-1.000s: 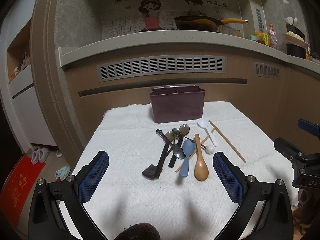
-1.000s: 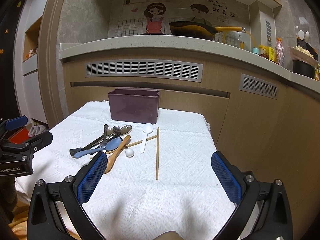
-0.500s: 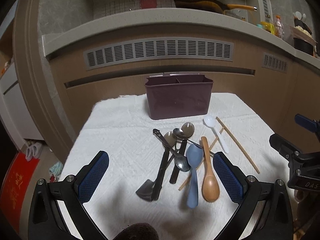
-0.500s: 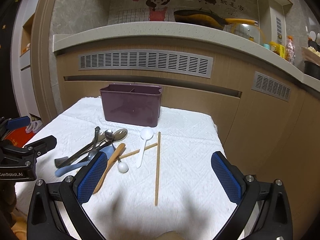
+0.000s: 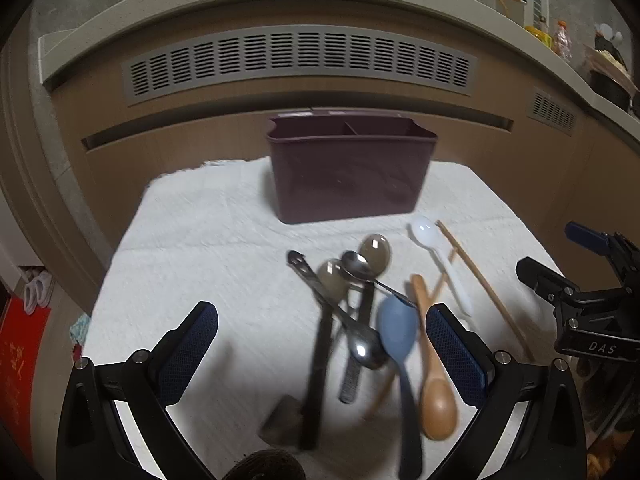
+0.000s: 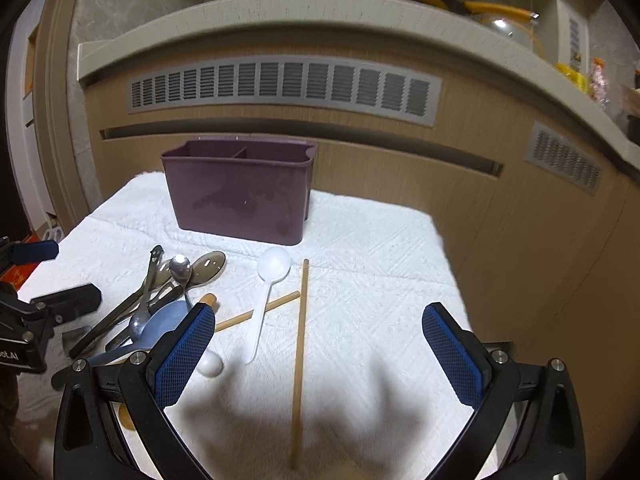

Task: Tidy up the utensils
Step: 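Lower the right gripper onto the pile and grasp a brown-bowled metal spoon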

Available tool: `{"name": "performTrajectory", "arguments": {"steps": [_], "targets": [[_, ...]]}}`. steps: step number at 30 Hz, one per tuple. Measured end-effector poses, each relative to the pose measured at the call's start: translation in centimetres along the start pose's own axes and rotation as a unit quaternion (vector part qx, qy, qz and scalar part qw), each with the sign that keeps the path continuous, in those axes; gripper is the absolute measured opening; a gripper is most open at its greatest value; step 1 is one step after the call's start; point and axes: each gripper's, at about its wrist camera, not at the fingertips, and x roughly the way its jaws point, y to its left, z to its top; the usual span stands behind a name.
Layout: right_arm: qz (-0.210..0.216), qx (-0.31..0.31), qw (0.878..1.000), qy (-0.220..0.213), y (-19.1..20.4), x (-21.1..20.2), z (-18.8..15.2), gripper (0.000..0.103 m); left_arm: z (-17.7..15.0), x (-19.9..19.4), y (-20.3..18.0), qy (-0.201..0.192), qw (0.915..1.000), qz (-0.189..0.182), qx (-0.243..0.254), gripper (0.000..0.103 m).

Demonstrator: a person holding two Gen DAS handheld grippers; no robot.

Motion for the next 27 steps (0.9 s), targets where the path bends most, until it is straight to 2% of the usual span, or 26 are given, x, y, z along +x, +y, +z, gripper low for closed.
{"name": "performTrajectory", "arguments": {"steps": [4, 9, 10, 11, 13, 17, 19, 21, 23, 27], "targets": [[0.006, -0.017, 1.0, 0.019, 0.6, 2.3, 1.2, 0.103, 0.7, 0.3, 2.8, -0.013, 0.9994, 0.021, -0.025, 0.103], [0.056, -0.023, 0.996, 0.066, 2.3, 5.7, 2.2, 0.102, 1.0, 0.9, 5.7, -0.017, 0.9978, 0.051, -0.039, 0.103], [0.065, -0.024, 0.995, 0.074, 2.8, 6.5, 2.4, 0.096, 0.9, 1.1, 6.1, -0.017, 0.9976, 0.054, -0.041, 0.103], [0.067, -0.029, 0.994, 0.079, 3.2, 7.0, 2.5, 0.08, 0.8, 1.1, 6.5, -0.02, 0.9972, 0.057, -0.044, 0.103], [0.08, -0.039, 0.991, 0.096, 4.2, 8.2, 2.7, 0.059, 0.5, 1.3, 7.1, -0.024, 0.9968, 0.062, -0.046, 0.103], [0.146, -0.075, 0.979, 0.121, 6.9, 9.4, 3.0, 0.056, 0.1, 1.7, 8.2, -0.026, 0.9962, 0.062, -0.055, 0.103], [0.158, -0.102, 0.975, 0.114, 8.3, 9.4, 3.0, 0.055, -0.2, 1.7, 8.6, -0.028, 0.9963, 0.053, -0.061, 0.103], [0.165, -0.13, 0.972, 0.108, 9.6, 9.5, 3.1, 0.05, -0.4, 1.5, 9.0, -0.028, 0.996, 0.047, -0.071, 0.103], [0.174, -0.143, 0.968, 0.112, 10.5, 10.1, 3.4, 0.038, -0.6, 1.4, 9.5, -0.028, 0.9958, 0.037, -0.079, 0.103], [0.188, -0.146, 0.963, 0.129, 11.5, 11.7, 3.6, 0.037, -0.9, 1.1, 9.8, -0.032, 0.9956, 0.034, -0.082, 0.103]]}}
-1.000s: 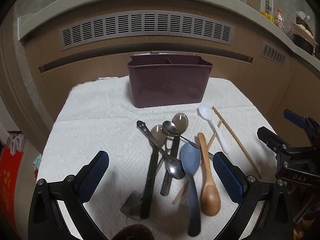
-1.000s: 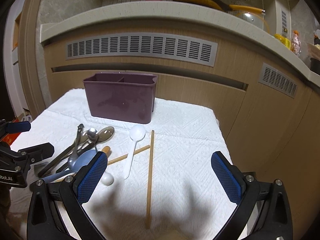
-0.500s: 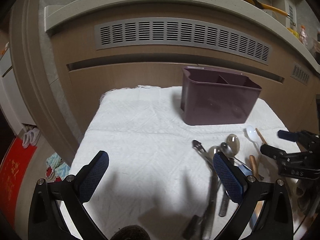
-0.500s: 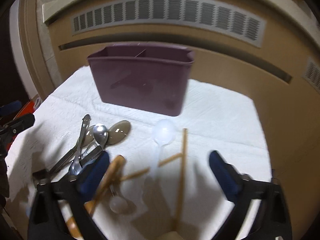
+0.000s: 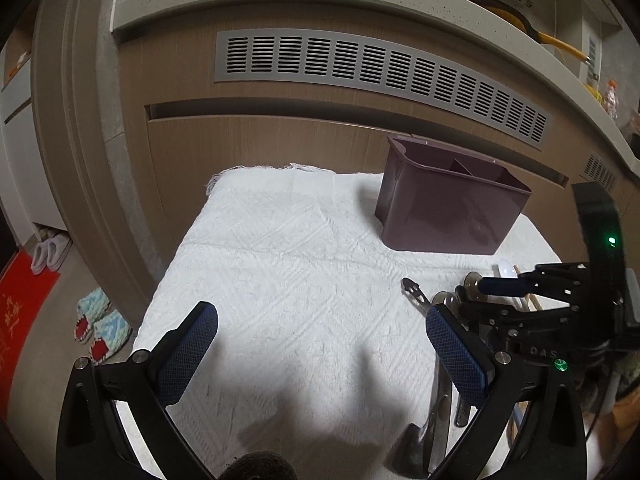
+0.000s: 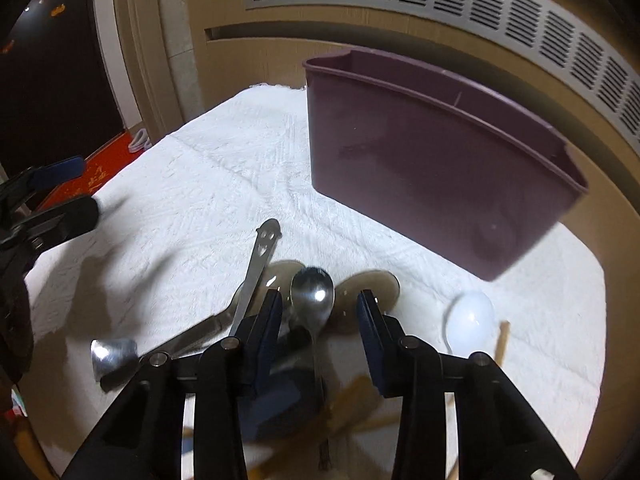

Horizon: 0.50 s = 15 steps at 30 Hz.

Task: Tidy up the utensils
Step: 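Lower the right gripper onto the pile and grasp a brown-bowled metal spoon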

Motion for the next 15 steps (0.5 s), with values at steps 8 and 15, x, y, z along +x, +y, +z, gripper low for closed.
{"name": "performTrajectory", "arguments": {"steps": [8, 15], "targets": [[0.004, -0.012, 1.0, 0.021, 0.3, 2.1, 0.8, 0.032, -0.5, 0.2, 0.4, 0.008, 0.9999, -0.006, -0.005, 0.103], [0.01, -0.006, 1.0, 0.019, -0.1, -0.2, 0.2, 0.022, -0.8, 0.4, -1.0, 0.022, 0.9994, -0.02, 0.015, 0.103]]}}
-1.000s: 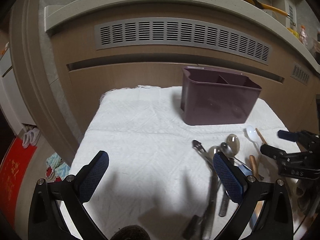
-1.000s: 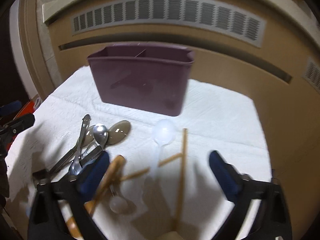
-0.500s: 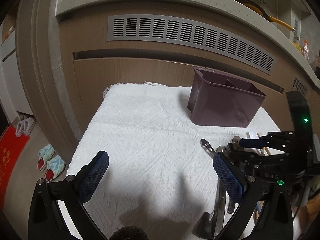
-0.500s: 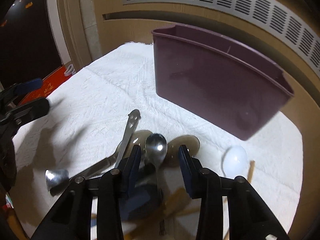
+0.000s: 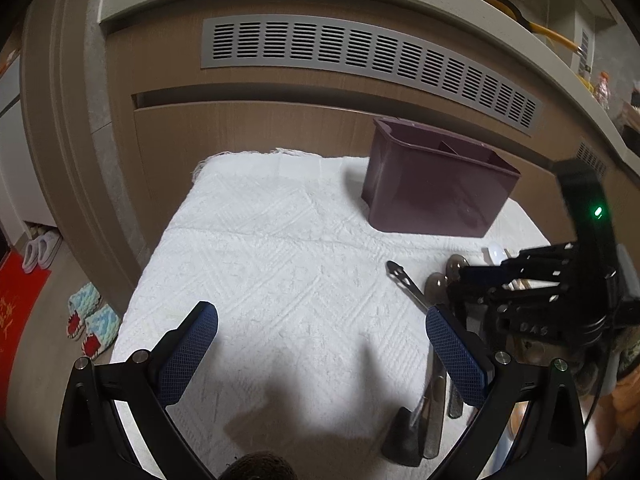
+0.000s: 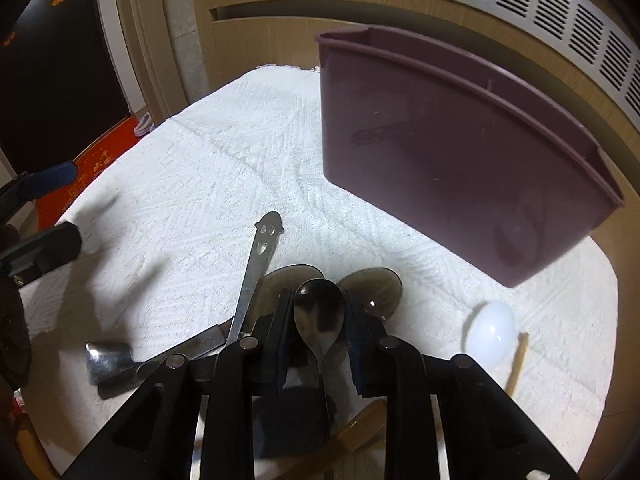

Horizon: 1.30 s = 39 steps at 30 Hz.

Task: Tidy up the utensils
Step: 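Lower the right gripper onto the pile and grasp a brown-bowled metal spoon, then grasp the blue plastic spoon with the left gripper while the right gripper lifts its spoon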

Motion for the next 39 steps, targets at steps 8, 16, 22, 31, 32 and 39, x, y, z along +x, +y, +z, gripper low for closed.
{"name": "performTrajectory", "arguments": {"steps": [8, 16, 22, 31, 32, 39], "targets": [[-0.024, 0.062, 0.997, -0.043, -4.3, -6.3, -2.0, 0.022, -0.5, 0.5, -5.9, 0.047, 0.9904, -0.102, 0.081, 0.103], [-0.029, 0.101, 0.992, -0.069, -7.1, -8.3, -4.1, 0.022, -0.8, 3.4, -12.1, 0.095, 0.9693, -0.143, 0.176, 0.089], [-0.021, 0.118, 0.99, -0.08, -7.5, -8.5, -5.3, 0.022, -1.2, 6.6, -14.1, 0.147, 0.958, -0.142, 0.201, 0.069], [-0.017, 0.115, 0.99, -0.085, -7.1, -8.6, -5.6, 0.022, -1.2, 8.1, -16.5, 0.171, 0.9491, -0.156, 0.213, 0.059], [-0.018, 0.115, 0.99, -0.085, -7.0, -8.6, -5.7, 0.023, -1.3, 8.2, -16.7, 0.168, 0.9492, -0.158, 0.214, 0.059], [-0.024, 0.118, 0.989, -0.081, -6.6, -9.0, -5.8, 0.023, -0.7, 8.3, -15.8, 0.171, 0.9565, -0.152, 0.181, 0.035]]}}
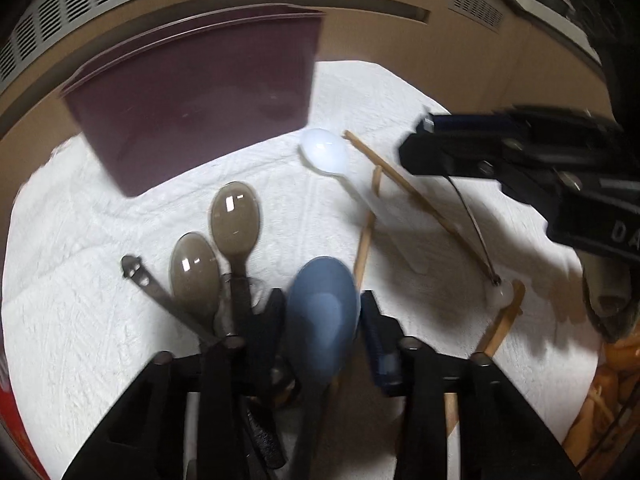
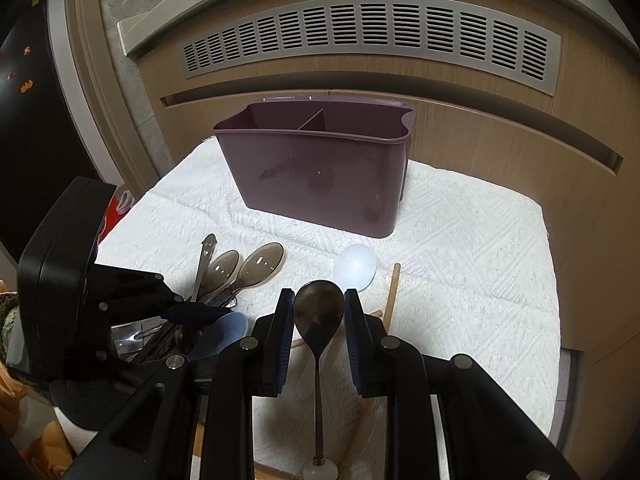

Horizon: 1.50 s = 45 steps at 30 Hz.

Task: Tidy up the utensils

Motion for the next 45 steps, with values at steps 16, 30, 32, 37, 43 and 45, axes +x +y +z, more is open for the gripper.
{"name": "performTrajectory", "arguments": {"steps": [16, 30, 32, 37, 43, 45], "targets": [[-0.017, -0.026, 0.999, -0.02, 4.1, -5.1, -1.9, 0.023, -3.7, -7.9, -2.1, -0.136, 0.9875, 0.074, -0.029, 0.035], [-0.032, -0.047, 0.978, -0.2, 5.3, -16.8, 8.3, 0.022, 4.4, -22.2, -2.8, -0.348, 0.9274, 0.136, 0.014, 0.035], [-0.037, -0.052, 0.973, -0.221, 5.2, -17.8, 10.6, 0.022, 6.6, -23.5, -2.0, -0.372, 0.9169, 0.142, 0.017, 0.035], [-0.054, -0.045, 0.964, -0.255, 3.8, -17.3, 15.0, 0.021, 10.9, -23.3, 1.0, -0.409, 0.8996, 0.154, -0.003, 0.035], [-0.044, -0.026, 0.971, -0.233, 1.7, -12.2, 17.7, 0.015, 14.8, -19.5, 5.7, -0.371, 0.9191, 0.123, -0.049, 0.035], [-0.035, -0.02, 0.975, -0.217, 0.9, -10.0, 18.1, 0.014, 15.5, -17.8, 6.8, -0.358, 0.924, 0.121, -0.059, 0.035]]}}
